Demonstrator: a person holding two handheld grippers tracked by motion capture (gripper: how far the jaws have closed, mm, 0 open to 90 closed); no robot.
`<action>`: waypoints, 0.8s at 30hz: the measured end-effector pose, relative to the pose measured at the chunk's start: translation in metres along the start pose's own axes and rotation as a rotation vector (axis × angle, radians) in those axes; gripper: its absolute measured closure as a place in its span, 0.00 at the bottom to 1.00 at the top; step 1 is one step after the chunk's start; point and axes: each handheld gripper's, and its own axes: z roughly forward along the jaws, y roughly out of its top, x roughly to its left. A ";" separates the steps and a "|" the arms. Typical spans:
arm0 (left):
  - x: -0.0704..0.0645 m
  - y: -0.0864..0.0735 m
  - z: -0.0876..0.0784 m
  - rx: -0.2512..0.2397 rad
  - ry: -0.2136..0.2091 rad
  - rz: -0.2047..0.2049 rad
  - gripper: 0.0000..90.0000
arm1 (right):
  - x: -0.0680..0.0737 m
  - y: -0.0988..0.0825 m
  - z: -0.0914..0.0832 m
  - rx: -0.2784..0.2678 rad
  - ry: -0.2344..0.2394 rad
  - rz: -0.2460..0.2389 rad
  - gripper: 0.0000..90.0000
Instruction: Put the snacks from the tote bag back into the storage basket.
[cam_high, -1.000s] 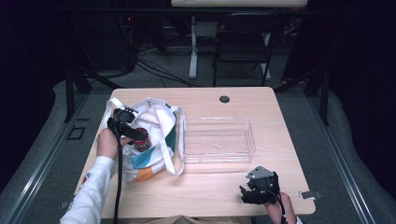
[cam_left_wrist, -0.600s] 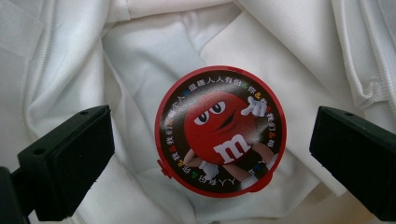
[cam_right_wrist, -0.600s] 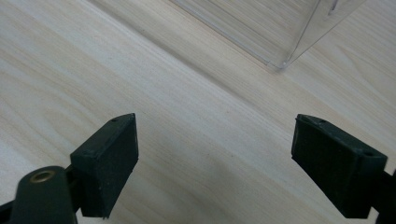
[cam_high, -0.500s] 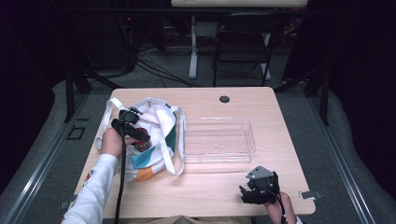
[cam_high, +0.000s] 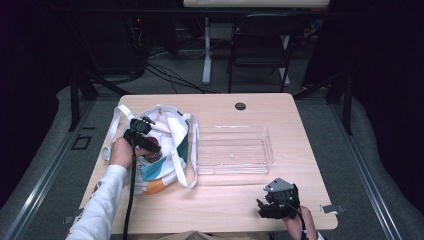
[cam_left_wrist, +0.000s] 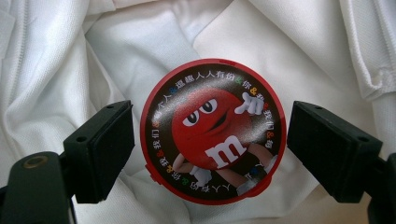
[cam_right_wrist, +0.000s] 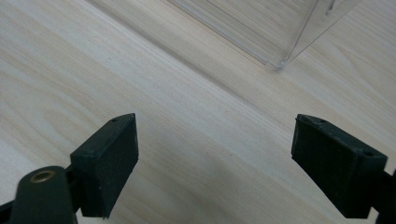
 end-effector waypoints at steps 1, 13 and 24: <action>-0.001 0.000 0.001 0.003 0.001 -0.001 0.17 | 0.000 0.000 0.000 0.000 0.000 -0.001 0.16; -0.001 0.000 0.005 0.036 0.008 0.002 0.26 | 0.000 0.000 0.000 0.000 0.002 -0.001 0.16; -0.001 -0.001 0.005 0.029 0.005 -0.004 0.28 | 0.000 0.000 0.000 -0.002 0.002 0.000 0.16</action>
